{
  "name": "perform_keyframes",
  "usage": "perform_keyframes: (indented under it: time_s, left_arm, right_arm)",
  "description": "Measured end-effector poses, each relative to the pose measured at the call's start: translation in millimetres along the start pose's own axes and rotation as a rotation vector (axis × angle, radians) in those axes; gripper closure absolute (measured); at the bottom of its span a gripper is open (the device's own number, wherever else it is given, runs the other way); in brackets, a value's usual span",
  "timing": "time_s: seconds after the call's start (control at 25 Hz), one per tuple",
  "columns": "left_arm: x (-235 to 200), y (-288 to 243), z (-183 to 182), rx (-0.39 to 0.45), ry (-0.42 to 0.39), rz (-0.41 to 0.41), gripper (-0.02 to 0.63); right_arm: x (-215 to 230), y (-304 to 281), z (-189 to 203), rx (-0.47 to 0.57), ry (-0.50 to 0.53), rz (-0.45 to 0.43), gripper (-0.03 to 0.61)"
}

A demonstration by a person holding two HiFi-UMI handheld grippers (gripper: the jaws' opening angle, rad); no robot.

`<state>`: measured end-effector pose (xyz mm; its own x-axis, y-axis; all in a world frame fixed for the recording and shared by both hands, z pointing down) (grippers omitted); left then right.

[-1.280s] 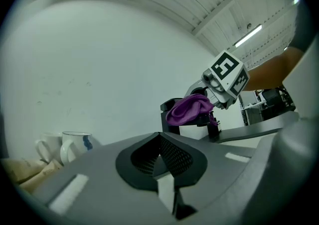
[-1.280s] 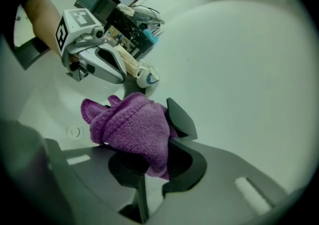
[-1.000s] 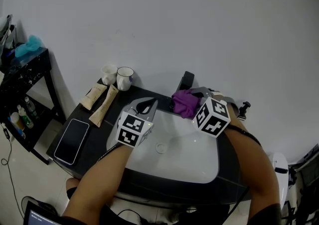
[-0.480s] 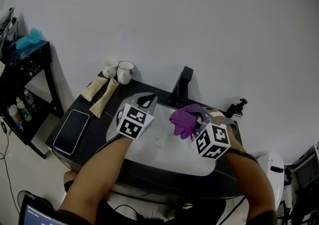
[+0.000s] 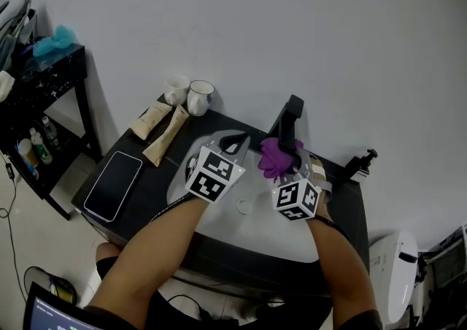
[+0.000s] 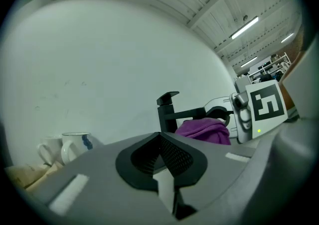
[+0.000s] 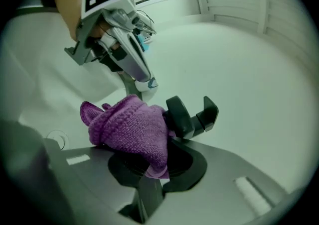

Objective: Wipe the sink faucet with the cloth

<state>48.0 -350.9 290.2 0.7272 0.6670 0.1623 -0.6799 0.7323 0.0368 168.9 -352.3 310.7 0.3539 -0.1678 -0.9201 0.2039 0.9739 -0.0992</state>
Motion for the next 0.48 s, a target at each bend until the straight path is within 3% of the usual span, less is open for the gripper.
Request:
perform_keyframes:
  time_s: [0.28,0.48]
  left_arm:
    - [4.2,-3.7,-4.5,0.045,0.038,0.030,0.597]
    - [3.7,-4.4,-6.0,0.061,0.059,0.038,0.597]
  right_arm:
    - [15.5,-22.8,6.9,-0.026,-0.128,0.127,0.523]
    - [18.9,-39.2,9.3,-0.066,-0.176,0.149,0.523]
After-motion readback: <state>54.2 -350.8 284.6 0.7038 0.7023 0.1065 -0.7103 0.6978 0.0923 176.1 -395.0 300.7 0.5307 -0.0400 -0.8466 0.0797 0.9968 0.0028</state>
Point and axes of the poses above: the fingertips, and each gripper's own axes: y backward along the fingers, x to its right, z out of its underside, the point moved 3 cm from there along y, backward along the fingers, and after that the axes turned 4 degrees about z, right-handed, at the moved point
